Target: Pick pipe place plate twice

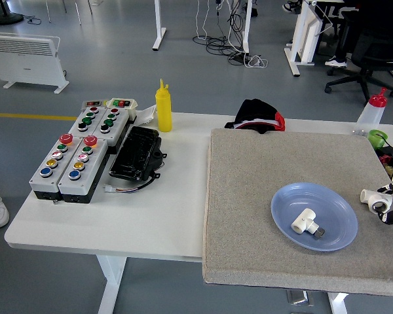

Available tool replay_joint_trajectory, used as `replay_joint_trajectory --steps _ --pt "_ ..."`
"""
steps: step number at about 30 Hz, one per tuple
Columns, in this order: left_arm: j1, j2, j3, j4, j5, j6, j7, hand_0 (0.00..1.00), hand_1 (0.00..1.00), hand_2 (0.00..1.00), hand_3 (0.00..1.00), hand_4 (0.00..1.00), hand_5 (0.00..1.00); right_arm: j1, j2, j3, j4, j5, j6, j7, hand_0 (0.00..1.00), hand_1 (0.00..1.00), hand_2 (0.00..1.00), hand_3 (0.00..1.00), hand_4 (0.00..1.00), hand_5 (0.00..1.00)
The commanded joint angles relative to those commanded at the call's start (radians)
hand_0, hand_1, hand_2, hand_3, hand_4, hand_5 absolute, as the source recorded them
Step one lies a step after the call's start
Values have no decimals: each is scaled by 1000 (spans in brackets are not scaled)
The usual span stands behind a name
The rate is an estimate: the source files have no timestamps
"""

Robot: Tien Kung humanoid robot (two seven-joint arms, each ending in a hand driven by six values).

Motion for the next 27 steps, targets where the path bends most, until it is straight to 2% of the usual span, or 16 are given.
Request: replay_joint_trajectory --steps 1,2,7,8,13,14,19,21,27 --pt "0 0 -1 0 1 0 0 616 686 710 584 465 998 -1 1 -2 1 0 1 1 783 752 735 783 654 266" --pt "0 0 -1 0 2 0 1 617 686 711 584 465 998 -2 2 -4 1 -1 2 1 718 710 693 773 647 261" --pt "-3 0 -1 0 2 0 1 617 686 711 584 465 998 3 -1 4 7 -8 -6 12 718 710 693 773 647 261" --pt "-3 0 -1 0 2 0 1 616 686 711 584 465 998 4 -1 5 7 -9 -8 14 598 626 606 717 629 247" --pt "-2 0 0 0 1 0 0 616 686 711 584 465 998 2 -3 9 10 -6 -8 19 598 626 606 717 629 247" --pt "-2 0 0 0 1 0 0 616 686 710 583 466 998 1 -3 9 11 -6 -6 19 471 539 541 673 597 230" --pt "-2 0 0 1 -1 -1 -1 616 686 710 583 466 998 -1 -15 17 21 -14 3 16 471 539 541 673 597 230" --pt "-2 0 1 1 -2 -1 -1 617 686 710 583 465 998 -3 -21 30 23 -16 2 16 441 516 524 641 584 229" --pt "1 0 0 1 -1 0 0 616 686 710 583 466 998 -5 -45 98 48 -46 -20 38 437 515 521 646 573 224"
